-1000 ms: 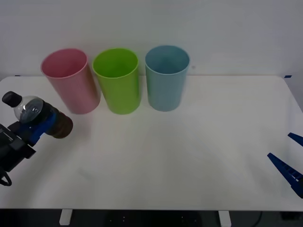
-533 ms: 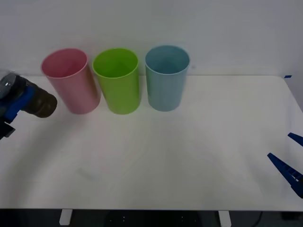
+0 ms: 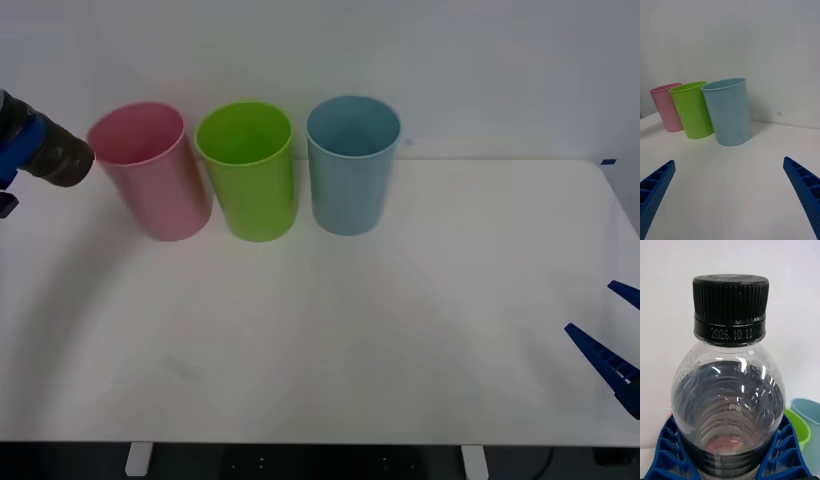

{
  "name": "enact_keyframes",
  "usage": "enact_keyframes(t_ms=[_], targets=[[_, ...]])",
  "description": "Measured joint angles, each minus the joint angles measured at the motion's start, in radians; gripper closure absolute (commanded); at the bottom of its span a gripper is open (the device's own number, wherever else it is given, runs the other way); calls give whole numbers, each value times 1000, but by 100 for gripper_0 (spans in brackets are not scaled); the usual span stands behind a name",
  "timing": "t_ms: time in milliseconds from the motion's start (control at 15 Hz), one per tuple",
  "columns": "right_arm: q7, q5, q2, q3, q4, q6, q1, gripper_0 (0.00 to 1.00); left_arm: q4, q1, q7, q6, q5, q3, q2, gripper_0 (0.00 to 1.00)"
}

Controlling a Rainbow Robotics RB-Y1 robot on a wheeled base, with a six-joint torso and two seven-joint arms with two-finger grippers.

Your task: Grasp the object on the table and drop it into the matching bin: aluminum can to the light blue bin, PET bottle to the pink bin.

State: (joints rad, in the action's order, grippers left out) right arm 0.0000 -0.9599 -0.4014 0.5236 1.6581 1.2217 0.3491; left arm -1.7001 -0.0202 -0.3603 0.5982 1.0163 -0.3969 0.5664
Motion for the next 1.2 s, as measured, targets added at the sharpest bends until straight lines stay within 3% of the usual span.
enact_keyframes(t_ms=[400,933,1200], targets=[[0,0,0,0,0,0,0,0,225,-226,8,4,72,75,71,100],[0,0,0,0,0,0,0,0,459,-490,22,21,231,170,67,100],[0,0,0,0,0,0,0,0,488,-527,22,24,264,174,45,100]])
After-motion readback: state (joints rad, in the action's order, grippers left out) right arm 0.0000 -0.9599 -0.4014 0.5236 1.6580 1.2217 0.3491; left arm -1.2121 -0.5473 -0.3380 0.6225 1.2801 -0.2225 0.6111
